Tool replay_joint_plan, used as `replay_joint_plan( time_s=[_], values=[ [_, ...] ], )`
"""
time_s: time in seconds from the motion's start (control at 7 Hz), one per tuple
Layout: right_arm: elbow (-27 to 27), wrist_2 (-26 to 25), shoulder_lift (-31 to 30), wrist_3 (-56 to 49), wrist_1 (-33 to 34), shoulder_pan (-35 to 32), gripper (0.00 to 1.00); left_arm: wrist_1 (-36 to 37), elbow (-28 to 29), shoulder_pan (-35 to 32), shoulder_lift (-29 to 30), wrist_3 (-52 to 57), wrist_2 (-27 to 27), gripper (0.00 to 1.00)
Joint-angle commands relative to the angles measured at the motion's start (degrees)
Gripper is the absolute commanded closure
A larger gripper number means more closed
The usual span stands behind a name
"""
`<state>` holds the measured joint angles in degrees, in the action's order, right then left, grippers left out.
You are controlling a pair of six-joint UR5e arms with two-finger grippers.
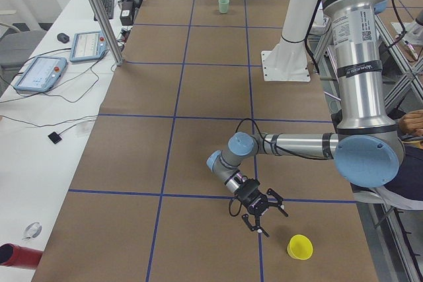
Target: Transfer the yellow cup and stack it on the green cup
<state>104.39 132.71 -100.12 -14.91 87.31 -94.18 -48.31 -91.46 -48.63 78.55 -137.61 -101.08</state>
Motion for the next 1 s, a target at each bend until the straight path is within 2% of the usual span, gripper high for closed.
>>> replay_joint_plan(
  time_s=[0.0,0.43,0.57,0.86],
  values=[
    [-0.07,0.00,-0.34,-0.12,-1.79,0.31,0.00,-3.70,0.67,0.02,0.03,-1.08,-2.45,0.00],
    [-0.07,0.00,-0.34,-0.56,-2.14,0.40,0.00,-6.35,2.50,0.11,-0.41,-4.24,-7.53,0.00],
    [-0.07,0.00,-0.51,-0.30,-3.36,0.40,0.00,-10.88,6.43,0.20,-0.67,-5.64,-8.16,0.00],
    [-0.07,0.09,-0.43,-0.21,-3.81,0.83,0.00,-13.65,11.46,0.20,-0.85,-5.83,-10.78,0.00]
  ],
)
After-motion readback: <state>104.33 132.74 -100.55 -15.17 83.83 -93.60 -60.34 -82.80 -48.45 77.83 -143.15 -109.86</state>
